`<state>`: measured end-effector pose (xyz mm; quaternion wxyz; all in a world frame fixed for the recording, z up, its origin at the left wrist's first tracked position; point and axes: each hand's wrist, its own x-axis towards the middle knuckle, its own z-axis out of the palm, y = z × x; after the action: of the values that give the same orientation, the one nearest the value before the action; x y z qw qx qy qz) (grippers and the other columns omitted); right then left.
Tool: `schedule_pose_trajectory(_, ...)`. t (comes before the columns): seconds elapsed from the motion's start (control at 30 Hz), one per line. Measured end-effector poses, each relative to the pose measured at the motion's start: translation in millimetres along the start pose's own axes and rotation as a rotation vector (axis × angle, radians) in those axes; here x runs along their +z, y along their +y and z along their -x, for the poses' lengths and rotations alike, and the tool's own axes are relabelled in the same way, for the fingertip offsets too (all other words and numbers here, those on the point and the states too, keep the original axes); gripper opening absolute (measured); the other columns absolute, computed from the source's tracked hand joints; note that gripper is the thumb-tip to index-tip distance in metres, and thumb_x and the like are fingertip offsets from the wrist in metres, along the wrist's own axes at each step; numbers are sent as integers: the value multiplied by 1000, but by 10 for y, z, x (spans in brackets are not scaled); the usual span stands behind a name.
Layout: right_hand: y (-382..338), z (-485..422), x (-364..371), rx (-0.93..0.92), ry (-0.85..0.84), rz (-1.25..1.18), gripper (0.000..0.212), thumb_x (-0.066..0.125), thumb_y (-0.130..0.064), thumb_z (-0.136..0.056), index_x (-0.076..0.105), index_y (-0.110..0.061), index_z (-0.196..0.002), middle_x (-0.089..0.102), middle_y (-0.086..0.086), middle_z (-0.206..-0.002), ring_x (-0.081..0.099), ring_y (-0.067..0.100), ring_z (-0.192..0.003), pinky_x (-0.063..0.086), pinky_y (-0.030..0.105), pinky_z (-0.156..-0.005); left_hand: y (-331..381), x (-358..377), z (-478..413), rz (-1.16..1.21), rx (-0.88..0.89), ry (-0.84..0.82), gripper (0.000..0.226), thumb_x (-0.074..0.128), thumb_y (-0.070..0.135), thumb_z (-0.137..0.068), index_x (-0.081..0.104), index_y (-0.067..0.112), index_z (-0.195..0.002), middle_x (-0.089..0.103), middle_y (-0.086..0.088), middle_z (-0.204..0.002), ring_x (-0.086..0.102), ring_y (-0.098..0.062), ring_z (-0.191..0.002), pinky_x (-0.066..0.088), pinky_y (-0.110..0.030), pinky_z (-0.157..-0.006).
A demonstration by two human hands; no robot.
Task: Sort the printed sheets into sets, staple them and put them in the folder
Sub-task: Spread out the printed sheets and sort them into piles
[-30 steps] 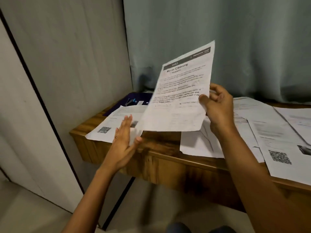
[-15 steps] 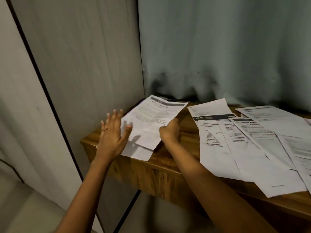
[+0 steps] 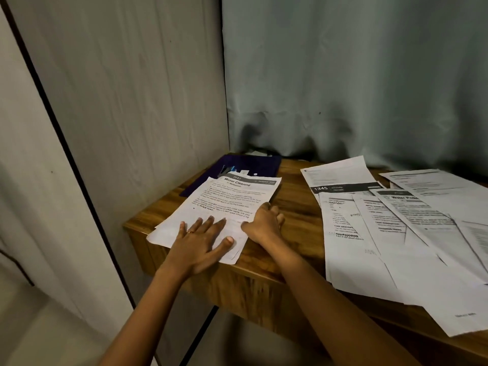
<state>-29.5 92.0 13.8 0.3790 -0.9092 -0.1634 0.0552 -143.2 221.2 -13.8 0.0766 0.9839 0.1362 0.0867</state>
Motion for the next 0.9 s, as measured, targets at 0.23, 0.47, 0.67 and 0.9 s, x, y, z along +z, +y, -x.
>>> schedule_pose_trajectory(0.23,-16,-106,-93,111,132,-465,44,65,-11,-87,47,-5,-127,61,7,-127,61,26,-113,51,31,-84,65,46,101,-90,36,99,97,-9,86,-67,20,43,-149,20,9,-158,18,-19,-146,-11,-50,-117)
schedule_pose_trajectory(0.47,-39,-130,-215,284,66,-714,33,65,5,-82,61,-2,-114,66,12,-118,66,30,-100,59,35,-75,137,18,127,-93,107,170,103,-11,89,-67,35,38,-144,32,9,-154,24,-16,-143,-16,-44,-116)
schedule_pose_trajectory(0.67,133,-12,-400,257,140,-743,29,69,4,-81,64,-1,-109,67,11,-116,68,29,-98,54,26,-61,228,6,113,-72,157,77,107,-12,92,-61,21,40,-148,15,11,-159,10,-16,-148,-15,-43,-116)
schedule_pose_trajectory(0.9,304,95,-531,128,154,-518,37,67,0,-85,58,-2,-121,60,10,-129,61,26,-115,46,18,-66,310,46,62,-78,178,78,103,-12,92,-63,17,44,-149,21,7,-158,17,-18,-147,-17,-42,-112)
